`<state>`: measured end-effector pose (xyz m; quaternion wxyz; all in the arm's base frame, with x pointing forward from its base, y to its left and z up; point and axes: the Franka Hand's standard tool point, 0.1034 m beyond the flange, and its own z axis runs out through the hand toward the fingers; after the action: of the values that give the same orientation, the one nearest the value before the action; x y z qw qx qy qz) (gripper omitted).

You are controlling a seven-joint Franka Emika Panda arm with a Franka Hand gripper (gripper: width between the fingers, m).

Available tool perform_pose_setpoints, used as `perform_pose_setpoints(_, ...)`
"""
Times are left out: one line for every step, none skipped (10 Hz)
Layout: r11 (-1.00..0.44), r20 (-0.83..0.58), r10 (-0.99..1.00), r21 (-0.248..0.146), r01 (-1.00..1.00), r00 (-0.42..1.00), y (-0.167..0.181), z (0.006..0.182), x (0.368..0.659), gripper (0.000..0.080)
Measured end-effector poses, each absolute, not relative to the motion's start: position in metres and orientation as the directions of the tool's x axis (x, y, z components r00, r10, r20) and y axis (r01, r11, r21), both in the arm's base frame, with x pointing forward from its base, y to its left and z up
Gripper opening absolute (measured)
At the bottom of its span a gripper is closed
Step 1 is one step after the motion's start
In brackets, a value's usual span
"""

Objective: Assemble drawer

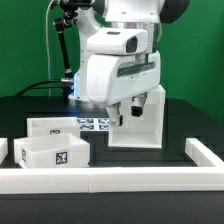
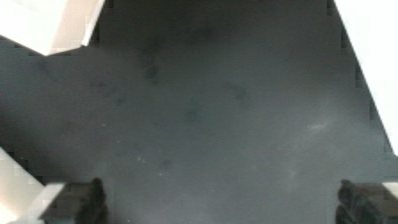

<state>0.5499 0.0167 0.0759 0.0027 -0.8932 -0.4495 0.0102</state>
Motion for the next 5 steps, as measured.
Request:
perform_pose_setpoints(-0.596,-0.016,0.803,-0.014,0.803,0.596,0.0167,0.0758,0.5499,0.0649)
perform_pose_setpoints(-0.596,-0.016,0.803,-0.014,0.803,0.596,0.0167,0.0758,0.5499,0.0649)
perform_pose_setpoints(-0.596,-0.016,0.803,-0.014,0.803,0.596,0.0167,0.0758,0.5499,0.0649)
perform_pose_setpoints(-0.596,-0.016,0.803,-0.014,0.803,0.596,0.0167,0.0758,0.5499,0.0649)
perform_pose_setpoints(-0.596,-0.016,0.803,-0.014,0.803,0.596,0.0167,0.0758,0.5499,0.0649)
